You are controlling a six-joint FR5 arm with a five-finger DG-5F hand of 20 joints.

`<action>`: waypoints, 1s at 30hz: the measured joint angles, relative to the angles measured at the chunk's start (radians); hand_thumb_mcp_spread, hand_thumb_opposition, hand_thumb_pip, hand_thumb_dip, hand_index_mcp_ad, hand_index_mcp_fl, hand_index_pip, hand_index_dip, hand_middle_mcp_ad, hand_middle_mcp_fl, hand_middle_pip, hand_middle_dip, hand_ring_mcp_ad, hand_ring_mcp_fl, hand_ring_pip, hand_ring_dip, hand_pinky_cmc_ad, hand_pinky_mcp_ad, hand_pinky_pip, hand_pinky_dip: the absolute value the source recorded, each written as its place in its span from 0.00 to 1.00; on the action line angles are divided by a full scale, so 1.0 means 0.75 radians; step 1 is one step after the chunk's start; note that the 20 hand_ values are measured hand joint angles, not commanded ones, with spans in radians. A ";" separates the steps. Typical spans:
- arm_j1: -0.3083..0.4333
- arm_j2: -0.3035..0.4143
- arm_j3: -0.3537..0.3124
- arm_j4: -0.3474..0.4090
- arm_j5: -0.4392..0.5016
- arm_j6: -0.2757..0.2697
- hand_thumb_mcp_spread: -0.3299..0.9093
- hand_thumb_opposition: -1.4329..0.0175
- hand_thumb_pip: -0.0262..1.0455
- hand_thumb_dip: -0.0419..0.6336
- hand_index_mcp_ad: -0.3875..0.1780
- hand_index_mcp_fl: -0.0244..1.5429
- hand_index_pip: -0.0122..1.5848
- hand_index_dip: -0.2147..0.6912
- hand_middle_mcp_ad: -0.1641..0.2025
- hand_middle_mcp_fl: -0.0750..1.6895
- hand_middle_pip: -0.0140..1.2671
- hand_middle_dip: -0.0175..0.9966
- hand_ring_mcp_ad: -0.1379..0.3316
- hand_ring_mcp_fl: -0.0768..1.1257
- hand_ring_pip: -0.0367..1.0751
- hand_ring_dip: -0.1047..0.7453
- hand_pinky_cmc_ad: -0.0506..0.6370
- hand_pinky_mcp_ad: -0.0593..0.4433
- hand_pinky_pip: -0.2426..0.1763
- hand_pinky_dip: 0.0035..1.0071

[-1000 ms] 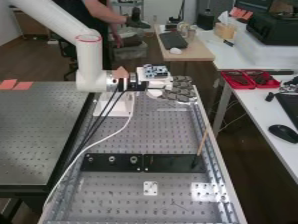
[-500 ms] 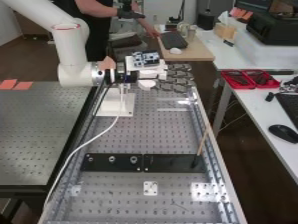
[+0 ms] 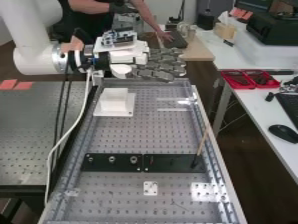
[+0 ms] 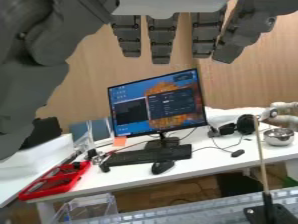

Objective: Grab the drill bit and place it in the clear container

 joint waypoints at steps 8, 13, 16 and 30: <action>-0.045 0.036 -0.031 -0.022 -0.020 -0.003 0.40 0.50 0.30 0.10 0.64 0.03 0.05 0.37 0.64 0.04 0.12 0.16 0.78 0.07 0.09 0.08 0.50 0.43 0.25 0.25; -0.055 0.045 -0.033 -0.025 -0.010 -0.011 0.40 0.50 0.30 0.10 0.64 0.03 0.05 0.39 0.65 0.04 0.12 0.15 0.78 0.07 0.09 0.08 0.53 0.42 0.24 0.23; -0.059 0.048 -0.032 -0.028 -0.024 -0.010 0.40 0.50 0.30 0.09 0.64 0.03 0.05 0.39 0.65 0.04 0.12 0.15 0.78 0.07 0.09 0.08 0.53 0.43 0.24 0.23; -0.061 0.081 -0.014 -0.066 -0.025 -0.020 0.40 0.50 0.31 0.09 0.64 0.03 0.05 0.39 0.65 0.04 0.12 0.15 0.79 0.07 0.09 0.08 0.53 0.43 0.24 0.23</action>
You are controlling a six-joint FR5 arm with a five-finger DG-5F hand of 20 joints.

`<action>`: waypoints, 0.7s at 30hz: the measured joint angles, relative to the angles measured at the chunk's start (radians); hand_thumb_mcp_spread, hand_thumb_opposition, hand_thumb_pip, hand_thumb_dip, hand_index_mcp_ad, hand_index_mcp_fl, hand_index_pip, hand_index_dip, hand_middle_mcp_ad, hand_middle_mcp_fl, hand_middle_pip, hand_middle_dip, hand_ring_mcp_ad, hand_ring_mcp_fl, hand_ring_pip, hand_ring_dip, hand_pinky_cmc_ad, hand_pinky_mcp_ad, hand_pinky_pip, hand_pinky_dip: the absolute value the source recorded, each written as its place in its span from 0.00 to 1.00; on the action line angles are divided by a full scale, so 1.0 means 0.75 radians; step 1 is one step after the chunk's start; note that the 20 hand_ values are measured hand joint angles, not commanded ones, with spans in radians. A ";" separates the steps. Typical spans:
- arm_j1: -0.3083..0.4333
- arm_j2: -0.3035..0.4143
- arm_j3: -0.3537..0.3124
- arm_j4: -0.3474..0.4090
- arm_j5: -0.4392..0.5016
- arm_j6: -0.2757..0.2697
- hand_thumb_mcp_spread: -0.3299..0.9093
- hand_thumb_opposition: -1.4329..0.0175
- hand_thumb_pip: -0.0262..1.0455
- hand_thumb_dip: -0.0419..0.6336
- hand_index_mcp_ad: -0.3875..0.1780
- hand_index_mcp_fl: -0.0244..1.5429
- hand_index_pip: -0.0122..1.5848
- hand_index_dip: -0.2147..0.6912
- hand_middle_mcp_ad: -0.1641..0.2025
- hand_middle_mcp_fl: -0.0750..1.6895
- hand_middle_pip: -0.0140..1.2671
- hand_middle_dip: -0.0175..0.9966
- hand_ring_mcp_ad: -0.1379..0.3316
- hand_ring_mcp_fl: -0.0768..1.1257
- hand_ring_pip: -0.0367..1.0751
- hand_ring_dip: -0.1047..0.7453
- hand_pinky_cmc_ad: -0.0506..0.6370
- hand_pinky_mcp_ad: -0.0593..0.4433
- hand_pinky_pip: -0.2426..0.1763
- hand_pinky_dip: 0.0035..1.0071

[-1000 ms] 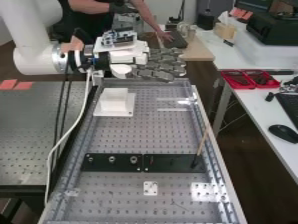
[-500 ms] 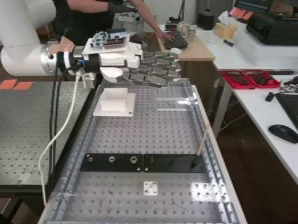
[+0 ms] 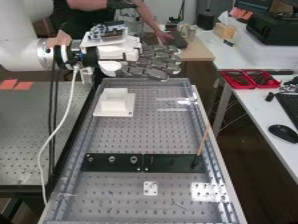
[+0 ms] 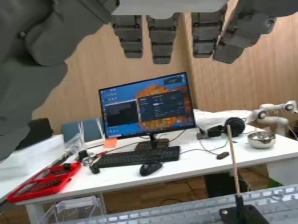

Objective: Grab the drill bit and place it in the clear container

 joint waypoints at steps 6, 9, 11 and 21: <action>0.004 0.033 -0.001 -0.002 -0.015 -0.017 0.40 0.50 0.31 0.09 0.64 0.03 0.05 0.39 0.65 0.04 0.12 0.14 0.78 0.07 0.09 0.08 0.53 0.43 0.24 0.23; 0.006 0.042 0.004 -0.022 -0.020 -0.021 0.40 0.50 0.31 0.09 0.64 0.03 0.05 0.39 0.65 0.04 0.12 0.14 0.78 0.07 0.09 0.08 0.53 0.44 0.24 0.23; 0.009 0.046 0.012 -0.049 -0.012 -0.022 0.40 0.50 0.31 0.10 0.65 0.03 0.05 0.39 0.65 0.04 0.12 0.14 0.78 0.08 0.09 0.08 0.53 0.46 0.24 0.23; 0.021 0.065 0.048 -0.155 -0.014 -0.037 0.40 0.50 0.31 0.10 0.66 0.03 0.05 0.39 0.65 0.04 0.12 0.14 0.81 0.07 0.09 0.08 0.53 0.46 0.24 0.23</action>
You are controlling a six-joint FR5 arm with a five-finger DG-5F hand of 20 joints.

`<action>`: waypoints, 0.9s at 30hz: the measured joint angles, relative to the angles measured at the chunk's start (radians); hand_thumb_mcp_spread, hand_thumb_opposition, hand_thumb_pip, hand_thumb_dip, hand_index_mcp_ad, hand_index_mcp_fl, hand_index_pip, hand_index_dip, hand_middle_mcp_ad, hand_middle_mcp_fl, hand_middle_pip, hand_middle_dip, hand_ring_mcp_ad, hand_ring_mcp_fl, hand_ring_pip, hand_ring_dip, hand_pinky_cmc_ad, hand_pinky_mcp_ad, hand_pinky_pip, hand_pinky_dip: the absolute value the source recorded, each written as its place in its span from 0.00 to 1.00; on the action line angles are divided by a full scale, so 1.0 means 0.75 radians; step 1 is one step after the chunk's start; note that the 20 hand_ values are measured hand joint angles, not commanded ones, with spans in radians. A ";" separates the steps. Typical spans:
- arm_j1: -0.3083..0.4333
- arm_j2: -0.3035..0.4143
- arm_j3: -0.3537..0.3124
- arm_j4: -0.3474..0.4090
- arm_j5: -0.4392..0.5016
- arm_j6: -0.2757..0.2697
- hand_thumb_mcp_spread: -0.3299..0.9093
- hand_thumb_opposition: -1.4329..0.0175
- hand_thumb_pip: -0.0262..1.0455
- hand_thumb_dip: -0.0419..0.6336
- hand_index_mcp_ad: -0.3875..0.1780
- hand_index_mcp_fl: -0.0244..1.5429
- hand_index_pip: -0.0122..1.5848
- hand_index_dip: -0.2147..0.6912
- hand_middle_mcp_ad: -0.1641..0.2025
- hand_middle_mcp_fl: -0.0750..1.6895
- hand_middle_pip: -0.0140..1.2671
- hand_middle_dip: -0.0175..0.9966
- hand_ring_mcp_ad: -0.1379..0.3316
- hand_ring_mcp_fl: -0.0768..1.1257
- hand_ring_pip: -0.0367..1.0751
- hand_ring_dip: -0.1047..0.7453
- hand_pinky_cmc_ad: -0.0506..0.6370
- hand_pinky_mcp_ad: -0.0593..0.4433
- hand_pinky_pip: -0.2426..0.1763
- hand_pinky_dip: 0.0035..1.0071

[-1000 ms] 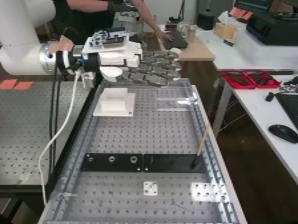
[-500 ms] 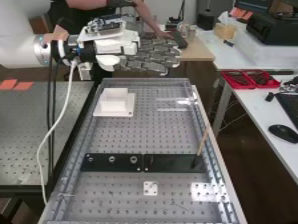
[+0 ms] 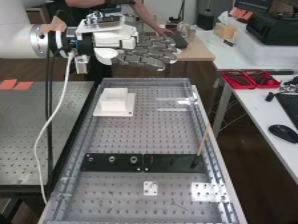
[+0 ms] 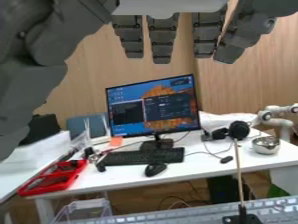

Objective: Grab the drill bit and place it in the clear container

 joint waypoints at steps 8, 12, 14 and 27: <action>0.009 0.023 -0.007 -0.007 0.009 -0.001 0.40 0.50 0.31 0.09 0.65 0.03 0.05 0.39 0.64 0.04 0.12 0.13 0.81 0.07 0.09 0.08 0.53 0.46 0.24 0.23; 0.011 0.034 -0.011 -0.021 0.021 0.002 0.40 0.50 0.31 0.10 0.68 0.03 0.05 0.39 0.66 0.04 0.12 0.12 0.81 0.07 0.09 0.08 0.53 0.46 0.24 0.23; 0.011 0.040 -0.013 -0.029 0.026 0.002 0.40 0.50 0.31 0.10 0.68 0.03 0.05 0.39 0.69 0.04 0.12 0.12 0.81 0.07 0.09 0.08 0.53 0.46 0.24 0.23; 0.040 0.103 -0.033 -0.100 0.075 -0.017 0.40 0.50 0.30 0.10 0.68 0.03 0.05 0.39 0.68 0.04 0.12 0.12 0.81 0.07 0.09 0.08 0.53 0.45 0.24 0.23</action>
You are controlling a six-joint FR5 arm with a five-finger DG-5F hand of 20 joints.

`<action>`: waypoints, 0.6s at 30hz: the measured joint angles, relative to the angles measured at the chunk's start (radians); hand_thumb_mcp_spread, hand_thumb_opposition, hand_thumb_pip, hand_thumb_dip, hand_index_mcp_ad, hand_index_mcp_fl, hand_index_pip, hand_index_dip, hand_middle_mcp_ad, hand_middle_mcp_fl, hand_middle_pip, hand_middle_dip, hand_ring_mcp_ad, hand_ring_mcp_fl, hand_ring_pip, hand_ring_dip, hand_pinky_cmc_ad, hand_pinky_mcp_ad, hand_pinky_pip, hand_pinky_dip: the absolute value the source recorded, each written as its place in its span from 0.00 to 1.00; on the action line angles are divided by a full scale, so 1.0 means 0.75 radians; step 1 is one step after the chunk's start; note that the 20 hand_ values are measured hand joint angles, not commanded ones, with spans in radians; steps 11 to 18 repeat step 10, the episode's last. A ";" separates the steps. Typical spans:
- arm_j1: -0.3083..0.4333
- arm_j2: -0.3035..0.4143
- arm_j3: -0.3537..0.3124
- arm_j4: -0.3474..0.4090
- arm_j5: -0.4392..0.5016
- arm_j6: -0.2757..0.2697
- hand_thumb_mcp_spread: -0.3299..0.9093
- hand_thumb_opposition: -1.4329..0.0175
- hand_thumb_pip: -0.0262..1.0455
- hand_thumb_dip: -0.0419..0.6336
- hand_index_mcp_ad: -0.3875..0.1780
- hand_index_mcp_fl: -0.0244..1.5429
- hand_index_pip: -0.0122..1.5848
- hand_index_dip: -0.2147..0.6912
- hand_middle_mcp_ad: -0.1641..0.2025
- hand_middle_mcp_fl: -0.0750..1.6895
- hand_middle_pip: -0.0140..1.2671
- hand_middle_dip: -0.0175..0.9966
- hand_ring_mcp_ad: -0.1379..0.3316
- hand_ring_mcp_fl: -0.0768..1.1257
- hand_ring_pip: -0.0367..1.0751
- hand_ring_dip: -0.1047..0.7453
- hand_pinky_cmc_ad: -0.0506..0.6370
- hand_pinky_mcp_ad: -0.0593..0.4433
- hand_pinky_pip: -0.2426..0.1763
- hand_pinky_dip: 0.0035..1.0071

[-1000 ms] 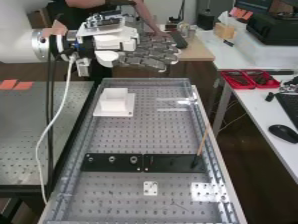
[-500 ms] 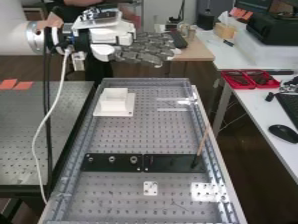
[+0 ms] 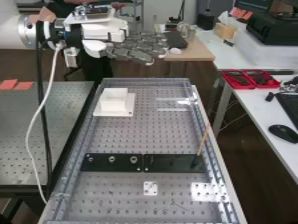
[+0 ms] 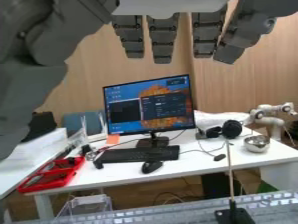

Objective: Grab the drill bit and place it in the clear container

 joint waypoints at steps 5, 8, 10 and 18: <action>0.004 -0.001 0.002 -0.011 0.033 0.042 0.40 0.50 0.30 0.10 0.68 0.03 0.05 0.39 0.68 0.04 0.12 0.12 0.81 0.07 0.09 0.08 0.53 0.46 0.24 0.23; 0.003 -0.007 0.013 -0.039 0.047 0.072 0.39 0.48 0.28 0.09 0.68 0.03 0.05 0.40 0.69 0.04 0.12 0.12 0.80 0.08 0.10 0.08 0.58 0.48 0.25 0.22; 0.006 -0.007 0.018 -0.062 0.056 0.063 0.39 0.47 0.27 0.10 0.67 0.03 0.05 0.40 0.68 0.04 0.12 0.12 0.86 0.08 0.11 0.08 0.62 0.51 0.25 0.22; 0.006 -0.007 0.018 -0.062 0.056 0.063 0.39 0.47 0.27 0.10 0.67 0.03 0.05 0.40 0.68 0.04 0.12 0.12 0.86 0.08 0.11 0.08 0.62 0.51 0.25 0.22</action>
